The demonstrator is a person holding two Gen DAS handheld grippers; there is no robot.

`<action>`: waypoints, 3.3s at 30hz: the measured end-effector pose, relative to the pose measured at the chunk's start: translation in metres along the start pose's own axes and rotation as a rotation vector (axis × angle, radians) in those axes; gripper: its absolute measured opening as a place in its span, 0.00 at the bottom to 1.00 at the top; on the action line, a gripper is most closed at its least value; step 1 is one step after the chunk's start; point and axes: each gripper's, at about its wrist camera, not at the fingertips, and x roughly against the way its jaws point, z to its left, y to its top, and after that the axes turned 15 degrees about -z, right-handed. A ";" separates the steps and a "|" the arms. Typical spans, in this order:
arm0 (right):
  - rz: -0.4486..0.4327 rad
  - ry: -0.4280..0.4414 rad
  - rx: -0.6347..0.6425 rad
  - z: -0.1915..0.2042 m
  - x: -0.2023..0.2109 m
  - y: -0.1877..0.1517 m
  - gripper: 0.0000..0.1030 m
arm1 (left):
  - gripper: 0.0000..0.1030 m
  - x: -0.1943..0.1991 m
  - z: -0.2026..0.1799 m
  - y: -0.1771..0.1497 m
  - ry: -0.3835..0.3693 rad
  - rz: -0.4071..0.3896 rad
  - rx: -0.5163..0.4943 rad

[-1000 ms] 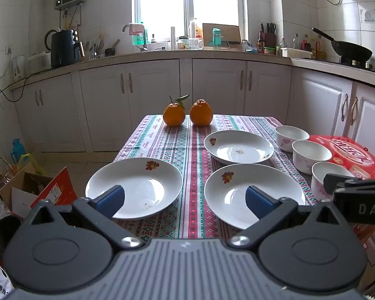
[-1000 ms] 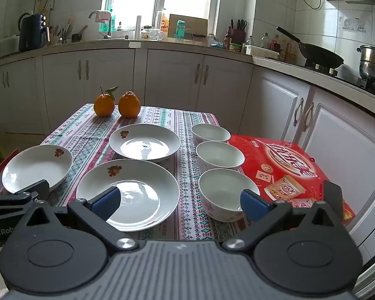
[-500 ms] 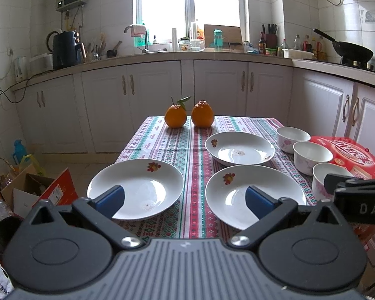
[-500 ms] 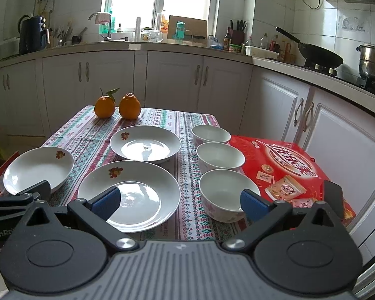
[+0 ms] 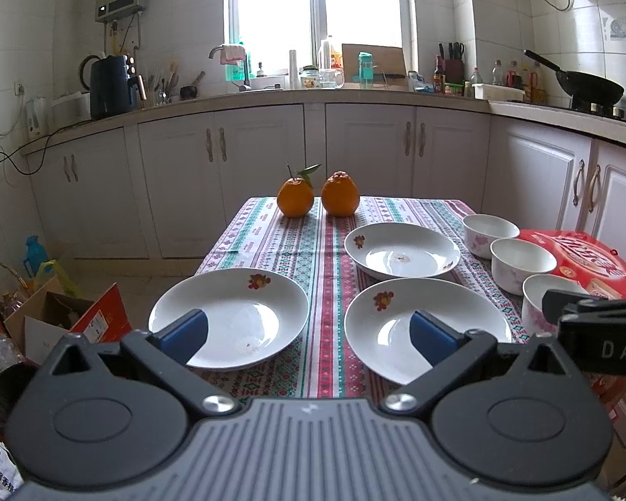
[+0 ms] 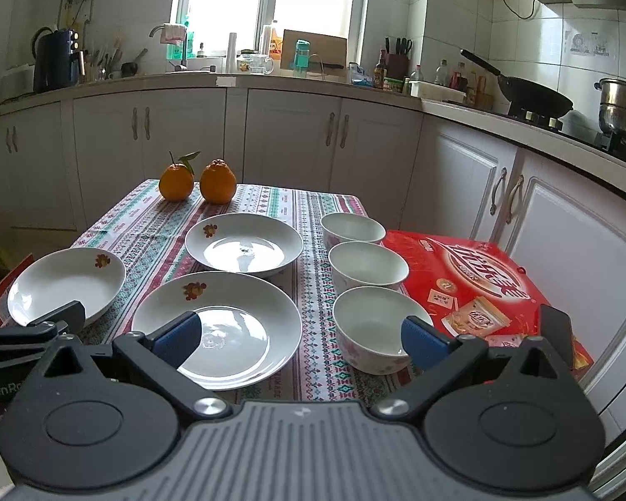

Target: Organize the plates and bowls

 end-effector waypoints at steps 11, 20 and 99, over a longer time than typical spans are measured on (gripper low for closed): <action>-0.001 -0.003 -0.001 0.000 0.001 -0.001 1.00 | 0.99 0.001 0.000 0.000 0.001 0.000 -0.004; -0.003 -0.007 0.001 0.000 0.001 -0.002 1.00 | 0.99 0.001 -0.002 0.000 0.002 0.001 -0.007; 0.462 0.945 0.191 0.181 -0.282 0.034 0.93 | 0.99 -0.134 0.137 -0.073 -0.297 0.297 -0.146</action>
